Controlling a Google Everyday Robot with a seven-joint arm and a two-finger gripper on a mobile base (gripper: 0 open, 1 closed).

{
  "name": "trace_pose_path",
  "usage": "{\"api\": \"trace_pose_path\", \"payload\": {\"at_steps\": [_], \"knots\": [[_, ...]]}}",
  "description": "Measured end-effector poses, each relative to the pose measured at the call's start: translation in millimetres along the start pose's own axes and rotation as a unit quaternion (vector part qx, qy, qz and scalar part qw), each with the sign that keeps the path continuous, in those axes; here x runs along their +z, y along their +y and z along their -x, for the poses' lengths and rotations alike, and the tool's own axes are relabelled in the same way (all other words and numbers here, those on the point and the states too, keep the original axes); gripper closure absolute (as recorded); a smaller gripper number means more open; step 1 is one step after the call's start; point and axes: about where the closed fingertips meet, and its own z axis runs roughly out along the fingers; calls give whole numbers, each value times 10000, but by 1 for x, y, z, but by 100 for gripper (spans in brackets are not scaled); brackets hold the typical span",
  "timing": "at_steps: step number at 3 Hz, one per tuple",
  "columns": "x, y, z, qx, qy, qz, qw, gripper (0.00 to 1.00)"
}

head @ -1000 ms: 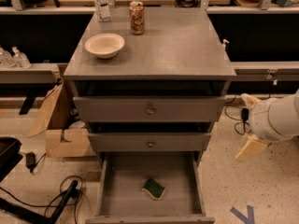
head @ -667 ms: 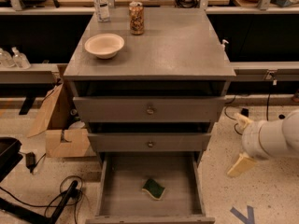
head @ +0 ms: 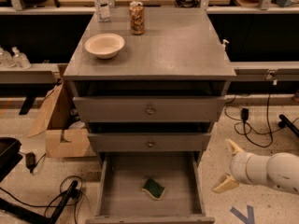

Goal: Pick sponge from bottom drawer and place on counter

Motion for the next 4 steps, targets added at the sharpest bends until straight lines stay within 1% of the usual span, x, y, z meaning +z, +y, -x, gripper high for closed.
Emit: {"api": "trace_pose_path", "payload": {"at_steps": [1, 2, 3, 4], "knots": [[43, 15, -25, 201, -199, 67, 9996, 0], [82, 38, -46, 462, -266, 247, 9983, 0], [82, 38, -46, 462, -266, 248, 9983, 0], [116, 49, -44, 527, -330, 366, 9974, 0]]}}
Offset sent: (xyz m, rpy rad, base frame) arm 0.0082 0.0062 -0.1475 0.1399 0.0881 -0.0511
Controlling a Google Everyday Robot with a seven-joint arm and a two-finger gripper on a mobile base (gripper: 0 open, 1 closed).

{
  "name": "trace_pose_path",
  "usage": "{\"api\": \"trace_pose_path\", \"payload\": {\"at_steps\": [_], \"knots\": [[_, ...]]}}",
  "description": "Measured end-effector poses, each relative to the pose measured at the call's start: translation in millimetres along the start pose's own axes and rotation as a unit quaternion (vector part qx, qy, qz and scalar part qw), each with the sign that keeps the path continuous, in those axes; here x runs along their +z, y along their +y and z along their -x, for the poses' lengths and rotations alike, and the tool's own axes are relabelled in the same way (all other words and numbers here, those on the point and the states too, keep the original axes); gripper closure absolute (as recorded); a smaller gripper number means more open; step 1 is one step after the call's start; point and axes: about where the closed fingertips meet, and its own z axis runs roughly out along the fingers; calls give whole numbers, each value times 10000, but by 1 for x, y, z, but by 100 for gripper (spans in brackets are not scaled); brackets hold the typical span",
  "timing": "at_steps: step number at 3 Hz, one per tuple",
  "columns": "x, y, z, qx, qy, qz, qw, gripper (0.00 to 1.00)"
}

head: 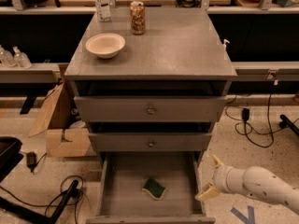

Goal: Pick sponge from bottom drawer and place on counter

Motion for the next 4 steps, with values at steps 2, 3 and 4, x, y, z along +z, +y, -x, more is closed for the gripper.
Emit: {"api": "trace_pose_path", "payload": {"at_steps": [2, 3, 4], "knots": [[138, 25, -19, 393, -149, 424, 9982, 0], [211, 44, -31, 584, -238, 614, 9961, 0], [254, 61, -37, 687, -304, 702, 9947, 0]]}}
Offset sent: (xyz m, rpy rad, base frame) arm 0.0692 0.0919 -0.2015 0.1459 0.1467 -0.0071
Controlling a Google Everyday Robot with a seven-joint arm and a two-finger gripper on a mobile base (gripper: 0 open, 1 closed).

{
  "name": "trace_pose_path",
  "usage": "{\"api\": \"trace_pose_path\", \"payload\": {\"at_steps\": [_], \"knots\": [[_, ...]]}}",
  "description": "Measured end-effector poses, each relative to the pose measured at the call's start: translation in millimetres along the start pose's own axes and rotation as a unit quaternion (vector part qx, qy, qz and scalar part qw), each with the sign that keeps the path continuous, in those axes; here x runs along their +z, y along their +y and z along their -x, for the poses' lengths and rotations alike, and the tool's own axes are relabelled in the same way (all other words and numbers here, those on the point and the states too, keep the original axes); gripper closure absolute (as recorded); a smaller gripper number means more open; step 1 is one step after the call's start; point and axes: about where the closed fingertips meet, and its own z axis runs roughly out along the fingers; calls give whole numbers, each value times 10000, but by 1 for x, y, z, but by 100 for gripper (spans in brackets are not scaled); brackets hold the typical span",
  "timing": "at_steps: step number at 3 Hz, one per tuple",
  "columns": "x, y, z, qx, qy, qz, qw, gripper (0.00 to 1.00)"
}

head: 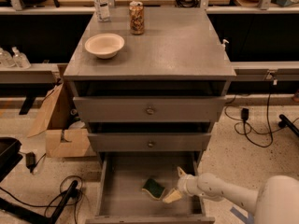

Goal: Pick sponge from bottom drawer and place on counter

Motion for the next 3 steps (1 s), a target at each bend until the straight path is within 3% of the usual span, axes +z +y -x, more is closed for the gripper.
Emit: {"api": "trace_pose_path", "payload": {"at_steps": [1, 3], "knots": [[59, 17, -6, 31, 23, 253, 9997, 0], [109, 39, -14, -55, 269, 507, 9983, 0]]}}
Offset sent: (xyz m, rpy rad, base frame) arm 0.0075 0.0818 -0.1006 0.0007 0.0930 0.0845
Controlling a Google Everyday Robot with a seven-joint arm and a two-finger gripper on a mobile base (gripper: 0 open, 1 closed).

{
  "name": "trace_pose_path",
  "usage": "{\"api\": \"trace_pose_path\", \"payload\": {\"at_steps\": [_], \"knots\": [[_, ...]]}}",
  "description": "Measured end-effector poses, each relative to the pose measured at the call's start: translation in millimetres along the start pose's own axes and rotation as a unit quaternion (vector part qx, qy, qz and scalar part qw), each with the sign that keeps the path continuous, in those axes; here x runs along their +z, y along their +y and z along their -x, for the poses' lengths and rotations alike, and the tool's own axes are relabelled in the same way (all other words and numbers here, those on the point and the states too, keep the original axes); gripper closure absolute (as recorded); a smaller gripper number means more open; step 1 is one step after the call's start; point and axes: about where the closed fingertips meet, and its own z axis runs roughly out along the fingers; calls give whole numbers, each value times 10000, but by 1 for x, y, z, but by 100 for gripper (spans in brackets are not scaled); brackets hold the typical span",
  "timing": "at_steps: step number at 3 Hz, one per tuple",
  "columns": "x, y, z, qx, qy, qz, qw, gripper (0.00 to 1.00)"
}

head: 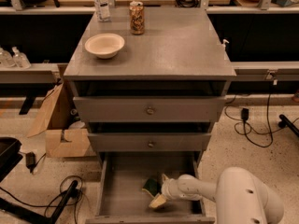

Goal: Pick sponge from bottom drawer and place on counter

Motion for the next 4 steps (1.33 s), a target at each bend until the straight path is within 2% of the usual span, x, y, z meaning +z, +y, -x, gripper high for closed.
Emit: {"api": "trace_pose_path", "payload": {"at_steps": [1, 4], "knots": [[13, 3, -9, 2, 164, 46, 9999, 18], [12, 4, -7, 3, 244, 67, 9997, 87]]}}
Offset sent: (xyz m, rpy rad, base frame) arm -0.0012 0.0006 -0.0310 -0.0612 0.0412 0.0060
